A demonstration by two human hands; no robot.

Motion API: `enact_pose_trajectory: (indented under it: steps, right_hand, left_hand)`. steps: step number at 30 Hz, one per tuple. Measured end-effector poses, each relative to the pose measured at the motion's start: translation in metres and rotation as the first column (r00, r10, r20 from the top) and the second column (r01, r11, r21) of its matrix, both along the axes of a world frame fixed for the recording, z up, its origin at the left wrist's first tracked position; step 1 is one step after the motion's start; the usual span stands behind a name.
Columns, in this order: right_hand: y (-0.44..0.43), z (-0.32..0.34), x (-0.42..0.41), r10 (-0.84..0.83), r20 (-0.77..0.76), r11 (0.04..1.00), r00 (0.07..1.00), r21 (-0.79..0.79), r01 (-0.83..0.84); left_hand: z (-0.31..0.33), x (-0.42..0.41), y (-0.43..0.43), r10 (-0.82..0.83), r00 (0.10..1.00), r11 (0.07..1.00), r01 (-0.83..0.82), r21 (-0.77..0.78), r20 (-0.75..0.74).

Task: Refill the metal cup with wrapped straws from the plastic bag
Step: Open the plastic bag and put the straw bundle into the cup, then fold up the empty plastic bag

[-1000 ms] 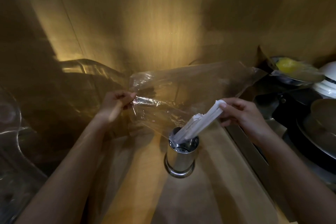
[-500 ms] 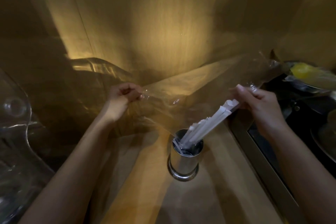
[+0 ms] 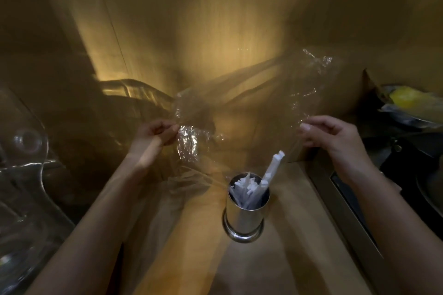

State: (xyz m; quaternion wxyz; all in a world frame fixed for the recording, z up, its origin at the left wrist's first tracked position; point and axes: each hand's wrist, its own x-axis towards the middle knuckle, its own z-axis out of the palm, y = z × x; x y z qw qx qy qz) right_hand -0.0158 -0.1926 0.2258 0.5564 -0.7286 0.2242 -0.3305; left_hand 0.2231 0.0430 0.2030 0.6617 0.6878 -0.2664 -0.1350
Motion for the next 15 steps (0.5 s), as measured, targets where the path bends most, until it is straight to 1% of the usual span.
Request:
enact_pose_trajectory:
  steps: [2, 4, 6, 8, 10, 11, 13, 14, 15]
  right_hand:
    - [0.000, -0.006, -0.001, 0.013, -0.075, 0.998, 0.997, -0.060, -0.017]
    - [0.001, -0.010, 0.000, -0.003, -0.119, 0.996, 0.993, -0.092, -0.008]
    - [0.002, -0.011, 0.001, -0.019, -0.126, 0.995, 0.992, -0.103, 0.006]
    - [0.003, -0.007, 0.002, -0.030, -0.096, 0.993, 0.995, -0.116, 0.019]
    - [0.006, -0.002, 0.003, -0.041, -0.019, 0.990, 0.999, -0.133, 0.038]
    - [0.007, 0.002, 0.004, -0.041, 0.008, 0.989, 0.999, -0.142, 0.041]
    - [0.009, 0.006, 0.008, -0.021, 0.002, 0.987, 1.000, -0.162, 0.021]
    - [0.011, 0.007, 0.009, -0.011, -0.011, 0.986, 1.000, -0.167, 0.009]
    - [0.011, 0.006, 0.010, -0.011, -0.011, 0.985, 1.000, -0.169, 0.009]
  left_hand:
    - [-0.002, 0.001, 0.003, -0.018, 1.000, 1.000, 0.018, 0.002, -0.024]
    - [-0.003, 0.001, 0.006, -0.051, 0.999, 0.996, 0.052, 0.077, -0.013]
    - [-0.003, 0.001, 0.008, -0.070, 0.998, 0.987, 0.067, 0.148, 0.011]
    - [0.000, 0.000, 0.007, -0.020, 0.999, 0.993, 0.016, 0.114, 0.027]
    - [0.003, 0.001, 0.006, 0.037, 0.999, 0.998, -0.038, 0.040, 0.034]
    - [0.005, 0.000, 0.007, 0.034, 0.999, 0.999, -0.035, 0.030, 0.038]
    - [0.004, -0.003, 0.007, -0.032, 0.998, 0.994, 0.026, 0.105, 0.051]
    - [0.004, -0.004, 0.007, -0.040, 0.997, 0.988, 0.028, 0.153, 0.071]
    - [0.004, -0.004, 0.008, -0.013, 0.995, 0.986, -0.003, 0.168, 0.096]
